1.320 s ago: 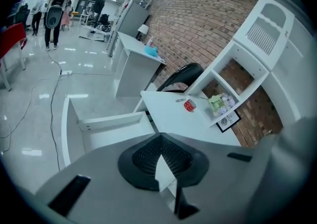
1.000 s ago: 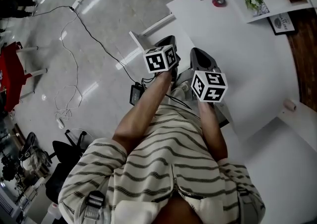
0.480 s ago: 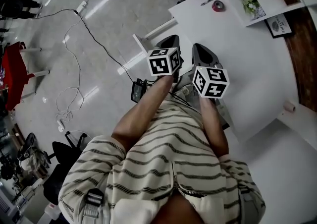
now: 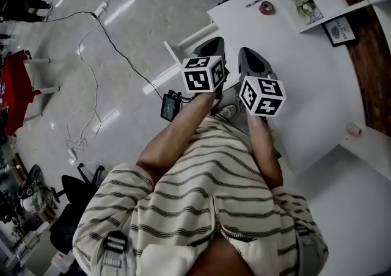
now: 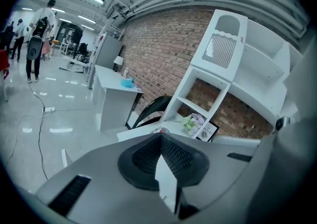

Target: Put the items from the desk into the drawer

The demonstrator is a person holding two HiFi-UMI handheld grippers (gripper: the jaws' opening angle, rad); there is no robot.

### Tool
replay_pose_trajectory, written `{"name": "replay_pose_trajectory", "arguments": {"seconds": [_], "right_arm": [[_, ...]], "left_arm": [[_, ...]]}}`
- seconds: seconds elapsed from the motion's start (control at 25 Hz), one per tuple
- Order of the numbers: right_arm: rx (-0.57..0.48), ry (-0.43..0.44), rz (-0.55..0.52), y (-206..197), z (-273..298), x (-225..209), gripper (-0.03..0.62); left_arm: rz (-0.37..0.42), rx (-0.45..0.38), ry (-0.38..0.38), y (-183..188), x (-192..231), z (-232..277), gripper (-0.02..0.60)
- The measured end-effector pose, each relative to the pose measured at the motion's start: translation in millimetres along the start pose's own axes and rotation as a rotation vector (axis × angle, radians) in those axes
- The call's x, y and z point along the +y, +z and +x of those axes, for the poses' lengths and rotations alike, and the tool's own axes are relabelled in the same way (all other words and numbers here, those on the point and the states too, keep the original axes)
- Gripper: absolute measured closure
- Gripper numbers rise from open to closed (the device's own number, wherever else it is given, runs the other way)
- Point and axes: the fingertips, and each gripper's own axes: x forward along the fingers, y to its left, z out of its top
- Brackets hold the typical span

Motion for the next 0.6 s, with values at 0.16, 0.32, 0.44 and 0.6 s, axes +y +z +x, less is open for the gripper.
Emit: {"name": "replay_pose_trajectory", "arguments": {"seconds": [0.16, 0.32, 0.44, 0.6], "right_arm": [[-0.034, 0.0, -0.01, 12.1, -5.2, 2.7, 0.583], [-0.07, 0.003, -0.026, 23.6, -12.5, 5.5, 0.583], [-0.096, 0.002, -0.037, 33.2, -19.0, 7.0, 0.583], [-0.129, -0.004, -0.046, 44.0, -26.9, 5.0, 0.583]], "left_arm": [[0.036, -0.035, -0.015, 14.5, -10.2, -10.6, 0.576], [0.086, -0.065, -0.022, 24.0, -20.2, -20.7, 0.577], [0.133, -0.09, -0.02, 32.8, -26.1, -29.2, 0.577], [0.184, -0.132, -0.039, 45.0, -40.7, -41.8, 0.577]]}}
